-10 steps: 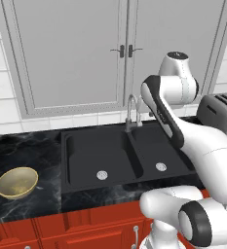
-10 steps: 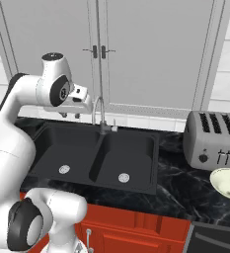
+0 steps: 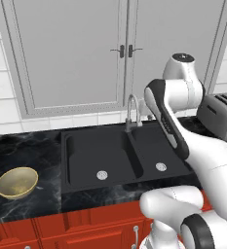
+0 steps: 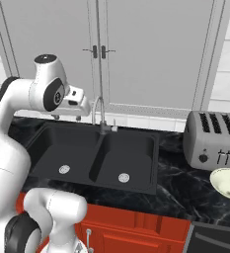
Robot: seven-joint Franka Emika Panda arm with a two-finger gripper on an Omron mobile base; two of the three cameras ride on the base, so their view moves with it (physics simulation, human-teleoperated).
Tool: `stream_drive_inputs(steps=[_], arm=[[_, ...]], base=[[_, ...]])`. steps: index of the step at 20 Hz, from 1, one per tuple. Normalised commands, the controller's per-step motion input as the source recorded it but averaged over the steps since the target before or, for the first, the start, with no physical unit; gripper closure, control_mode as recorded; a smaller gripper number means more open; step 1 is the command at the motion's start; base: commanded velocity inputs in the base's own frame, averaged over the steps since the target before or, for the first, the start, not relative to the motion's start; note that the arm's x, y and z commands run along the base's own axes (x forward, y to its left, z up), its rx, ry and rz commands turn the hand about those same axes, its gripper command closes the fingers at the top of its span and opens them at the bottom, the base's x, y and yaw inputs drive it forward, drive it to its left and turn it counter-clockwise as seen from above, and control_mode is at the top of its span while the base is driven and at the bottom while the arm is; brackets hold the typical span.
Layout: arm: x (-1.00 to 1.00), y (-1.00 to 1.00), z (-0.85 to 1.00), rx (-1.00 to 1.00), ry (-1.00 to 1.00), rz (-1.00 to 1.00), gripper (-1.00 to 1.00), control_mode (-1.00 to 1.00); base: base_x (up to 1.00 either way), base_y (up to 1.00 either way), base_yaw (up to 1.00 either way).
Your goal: Rinse each bowl for a few seconds and place them down in the sink or on the counter.
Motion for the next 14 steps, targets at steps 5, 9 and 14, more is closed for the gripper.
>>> stream_drive_inputs(steps=[5,9,14], arm=[[-0.42,-0.03,0.00,0.00,-0.08,-0.01,-1.00,-1.00],[-0.26,-0.20,0.00,0.00,-0.09,0.01,-1.00,-1.00],[-0.13,-0.28,0.00,0.00,-0.08,0.06,-1.00,-1.00]], base=[[0.00,0.00,0.00],[0.00,0.00,0.00],[0.00,0.00,0.00]])
